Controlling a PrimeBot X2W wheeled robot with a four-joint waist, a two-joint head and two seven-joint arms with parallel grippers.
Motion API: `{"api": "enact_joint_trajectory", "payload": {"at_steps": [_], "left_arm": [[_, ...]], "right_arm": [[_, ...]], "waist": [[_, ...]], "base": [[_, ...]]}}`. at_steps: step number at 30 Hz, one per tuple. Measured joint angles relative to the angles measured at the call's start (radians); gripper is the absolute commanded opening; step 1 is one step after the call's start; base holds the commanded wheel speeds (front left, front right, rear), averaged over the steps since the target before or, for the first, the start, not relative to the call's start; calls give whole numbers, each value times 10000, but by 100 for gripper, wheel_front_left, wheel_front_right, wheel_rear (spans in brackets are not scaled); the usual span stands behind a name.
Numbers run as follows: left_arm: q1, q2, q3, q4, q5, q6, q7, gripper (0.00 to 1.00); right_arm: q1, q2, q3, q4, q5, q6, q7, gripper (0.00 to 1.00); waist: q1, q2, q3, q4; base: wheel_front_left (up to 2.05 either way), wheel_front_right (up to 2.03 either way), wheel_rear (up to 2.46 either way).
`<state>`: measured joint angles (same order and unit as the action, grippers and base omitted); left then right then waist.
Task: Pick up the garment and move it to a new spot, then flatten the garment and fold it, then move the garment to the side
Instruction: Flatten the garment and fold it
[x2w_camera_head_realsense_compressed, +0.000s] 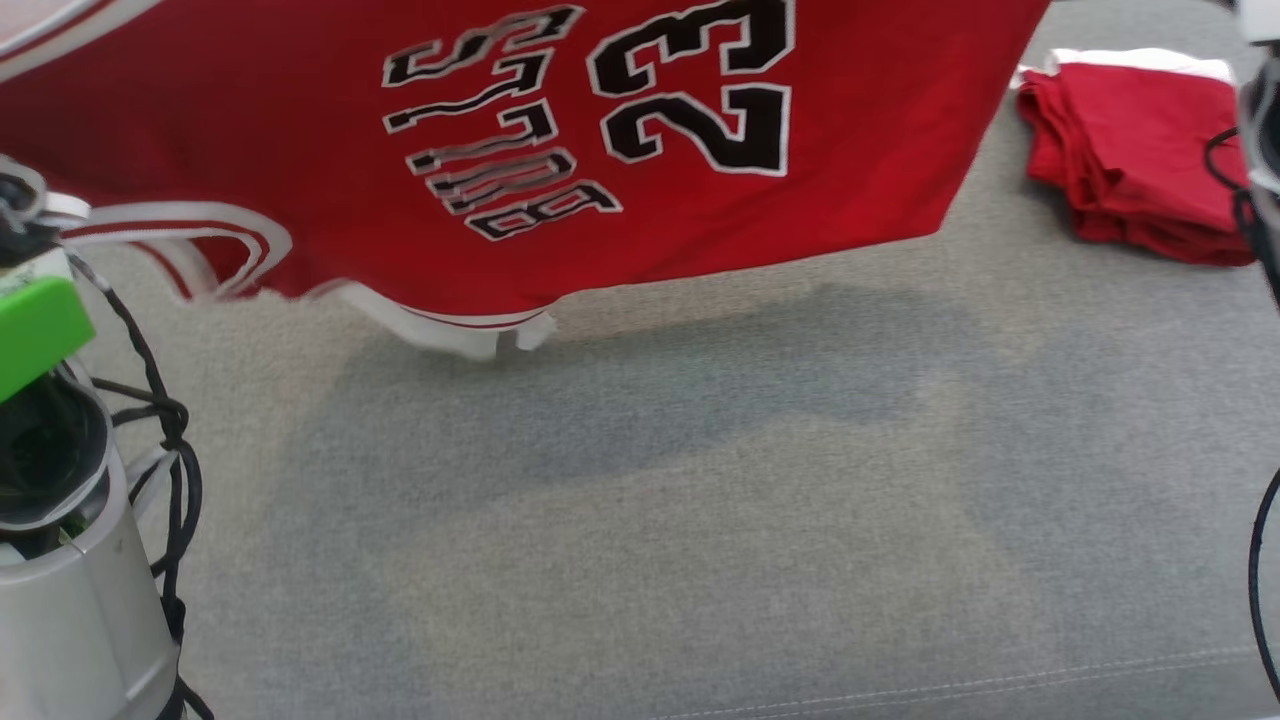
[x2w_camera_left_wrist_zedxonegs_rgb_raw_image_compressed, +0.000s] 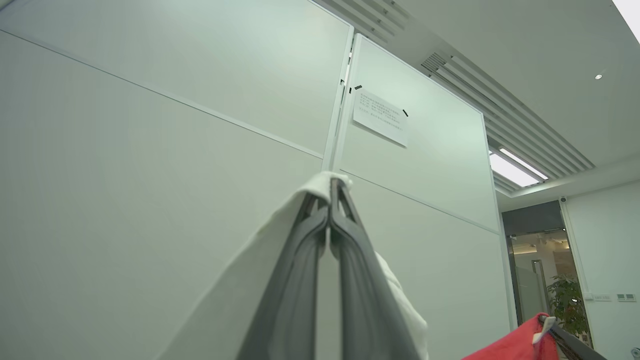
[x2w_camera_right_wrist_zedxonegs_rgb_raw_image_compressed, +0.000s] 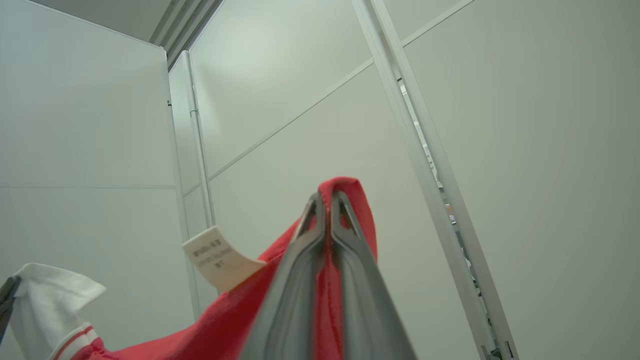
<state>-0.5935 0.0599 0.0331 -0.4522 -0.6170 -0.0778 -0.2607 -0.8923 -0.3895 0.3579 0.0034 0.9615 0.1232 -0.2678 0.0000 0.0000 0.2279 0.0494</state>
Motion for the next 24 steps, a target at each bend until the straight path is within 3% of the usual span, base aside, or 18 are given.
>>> {"api": "enact_joint_trajectory", "payload": {"at_steps": [7,16,24], "left_arm": [[-425,-52,-150,-301,-221,79,52,0],[-418,-10,40,-71,-286,412,334,0],[-150,174,-27,171,-309,428,665,0]], "right_arm": [[553,-368,-1030,-1093,268,2,13,0],[1988,-928,-888,-1392,311,2,42,0],[2777,-1216,-779,-1921,236,2,58,0]], "waist": [[0,0,-521,-511],[0,1,-669,-589],[0,0,-709,-554]], "base": [[0,0,0],[0,0,0],[0,0,0]]}}
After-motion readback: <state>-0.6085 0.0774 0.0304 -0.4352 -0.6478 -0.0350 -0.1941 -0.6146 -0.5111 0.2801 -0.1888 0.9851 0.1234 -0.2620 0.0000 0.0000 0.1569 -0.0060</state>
